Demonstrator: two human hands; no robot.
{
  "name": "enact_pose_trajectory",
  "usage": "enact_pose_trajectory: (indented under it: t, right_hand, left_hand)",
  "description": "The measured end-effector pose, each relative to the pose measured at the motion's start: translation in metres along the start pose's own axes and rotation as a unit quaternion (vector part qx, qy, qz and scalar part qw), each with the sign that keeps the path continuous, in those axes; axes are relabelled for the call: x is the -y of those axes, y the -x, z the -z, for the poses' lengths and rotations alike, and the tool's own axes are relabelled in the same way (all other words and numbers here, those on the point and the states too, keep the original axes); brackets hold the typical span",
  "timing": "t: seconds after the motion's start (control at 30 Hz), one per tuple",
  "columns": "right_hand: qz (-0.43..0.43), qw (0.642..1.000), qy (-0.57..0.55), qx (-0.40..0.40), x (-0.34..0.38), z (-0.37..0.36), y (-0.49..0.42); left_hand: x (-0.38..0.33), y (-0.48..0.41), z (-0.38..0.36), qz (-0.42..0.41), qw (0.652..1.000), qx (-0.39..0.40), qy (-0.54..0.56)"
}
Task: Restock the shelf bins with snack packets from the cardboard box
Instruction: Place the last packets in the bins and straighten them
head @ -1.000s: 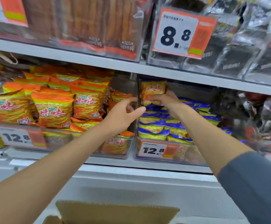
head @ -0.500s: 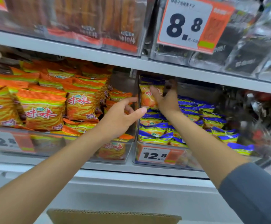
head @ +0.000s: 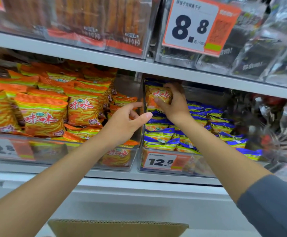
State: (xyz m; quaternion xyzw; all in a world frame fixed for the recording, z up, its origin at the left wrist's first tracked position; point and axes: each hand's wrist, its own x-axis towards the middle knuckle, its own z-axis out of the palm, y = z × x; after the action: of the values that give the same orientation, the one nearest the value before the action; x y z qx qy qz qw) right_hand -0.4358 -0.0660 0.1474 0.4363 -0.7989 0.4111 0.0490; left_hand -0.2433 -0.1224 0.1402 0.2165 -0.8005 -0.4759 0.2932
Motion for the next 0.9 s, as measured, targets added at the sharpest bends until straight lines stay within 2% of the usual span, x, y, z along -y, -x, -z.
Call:
enact_pose_trajectory:
  t: [0.2,0.27,0.4,0.6,0.67,0.8,0.9]
  right_hand:
    - [0.005,0.999,0.039,0.038,0.000,-0.003,0.004]
    - [0.000,0.999,0.017,0.051,0.001,0.002,0.005]
    - [0.024,0.999,0.013,0.033,0.002,0.004,0.013]
    - [0.005,0.999,-0.009,0.041,0.002,0.008,0.024]
    - [0.015,0.999,0.013,0.029,0.005,0.014,0.033]
    - [0.085,0.995,0.036,-0.047,0.016,0.031,0.076]
    - [0.140,0.986,0.027,-0.088,0.022,0.043,0.128]
  left_hand:
    - [0.000,0.000,0.000,-0.005,1.000,-0.004,-0.002]
    - [0.001,0.000,-0.001,-0.007,1.000,-0.001,-0.003]
    - [0.000,-0.001,-0.001,-0.005,1.000,-0.005,-0.008]
    - [-0.002,0.000,-0.001,-0.004,1.000,-0.011,-0.015]
    - [-0.004,0.004,0.000,-0.010,0.999,-0.037,-0.021]
    - [-0.017,0.031,-0.002,-0.096,0.984,-0.135,-0.061]
    - [-0.019,0.071,-0.013,-0.113,0.987,-0.097,-0.065]
